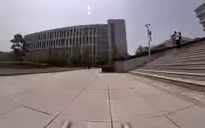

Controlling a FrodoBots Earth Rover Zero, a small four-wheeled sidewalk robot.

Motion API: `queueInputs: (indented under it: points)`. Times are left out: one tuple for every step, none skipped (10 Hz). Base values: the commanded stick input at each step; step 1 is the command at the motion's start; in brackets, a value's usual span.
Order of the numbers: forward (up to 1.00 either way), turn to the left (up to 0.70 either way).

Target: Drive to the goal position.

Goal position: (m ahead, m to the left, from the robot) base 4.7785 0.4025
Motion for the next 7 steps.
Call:
queueInputs:
  points:
    - [1.0, 0.31]
    - [1.0, 0.24]
    - [1.0, 0.08]
    - [1.0, -0.01]
    - [1.0, -0.01]
    - [1.0, -0.01]
    - [1.0, -0.01]
